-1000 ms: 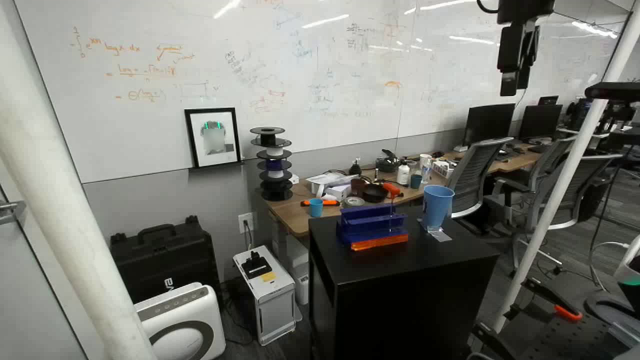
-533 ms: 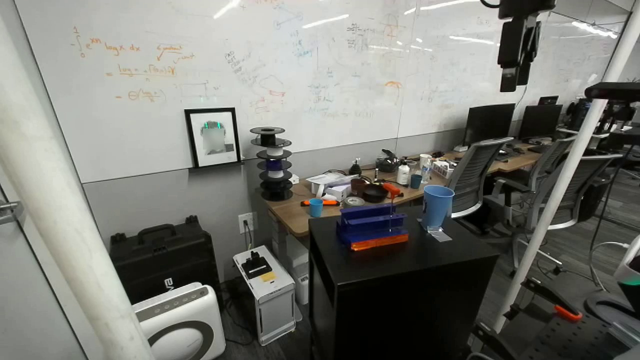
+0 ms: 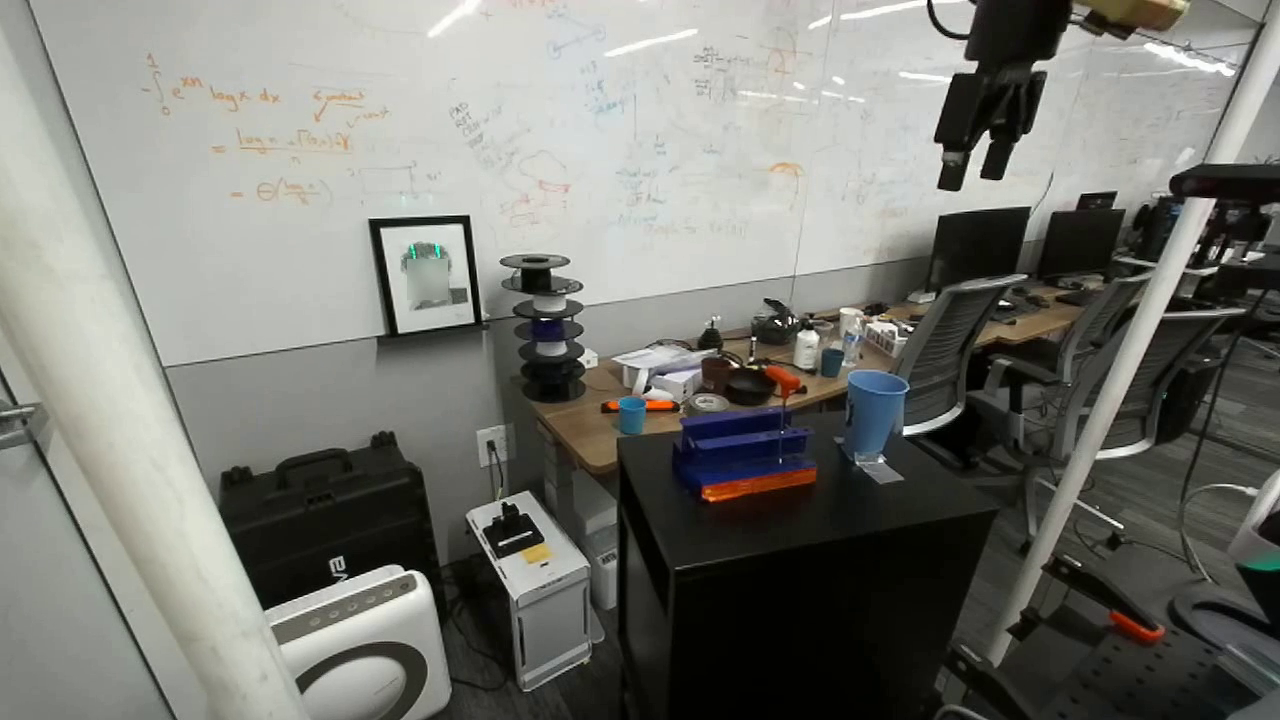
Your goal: Put the red object on the blue rack in the blue cup
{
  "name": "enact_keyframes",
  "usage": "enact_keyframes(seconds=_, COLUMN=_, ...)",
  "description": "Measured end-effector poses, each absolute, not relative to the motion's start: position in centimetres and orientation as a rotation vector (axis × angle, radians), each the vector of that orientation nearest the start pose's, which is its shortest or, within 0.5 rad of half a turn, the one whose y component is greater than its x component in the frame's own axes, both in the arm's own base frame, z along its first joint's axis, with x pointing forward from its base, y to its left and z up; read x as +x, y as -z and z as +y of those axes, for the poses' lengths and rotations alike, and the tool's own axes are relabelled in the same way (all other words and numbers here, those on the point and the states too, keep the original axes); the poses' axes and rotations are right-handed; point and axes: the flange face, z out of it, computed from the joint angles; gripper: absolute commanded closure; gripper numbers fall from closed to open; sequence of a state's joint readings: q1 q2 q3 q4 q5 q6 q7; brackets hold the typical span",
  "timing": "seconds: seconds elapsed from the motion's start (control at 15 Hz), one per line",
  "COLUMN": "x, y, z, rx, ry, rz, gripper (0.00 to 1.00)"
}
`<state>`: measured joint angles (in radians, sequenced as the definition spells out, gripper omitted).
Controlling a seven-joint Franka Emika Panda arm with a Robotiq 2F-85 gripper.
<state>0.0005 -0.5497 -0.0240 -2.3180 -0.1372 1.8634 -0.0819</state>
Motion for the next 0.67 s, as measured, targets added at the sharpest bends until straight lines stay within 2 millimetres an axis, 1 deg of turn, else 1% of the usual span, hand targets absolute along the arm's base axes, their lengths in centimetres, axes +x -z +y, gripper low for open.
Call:
enact_keyframes(seconds=0.13, x=42.1, y=-53.1, z=-4.1, rx=-3.248, ry=0.179, rz=-0.094, gripper=0.00)
enact_keyframes(seconds=0.27, x=44.9, y=-49.9, z=-4.9, rx=-3.240, ry=0.177, rz=-0.059, gripper=0.00)
enact_keyframes(seconds=0.47, x=48.9, y=-44.9, z=-4.4, rx=-3.238, ry=0.131, rz=-0.045, gripper=0.00)
enact_keyframes(seconds=0.67, x=52.7, y=-40.7, z=-2.3, rx=-3.242, ry=0.064, rz=-0.068, gripper=0.00)
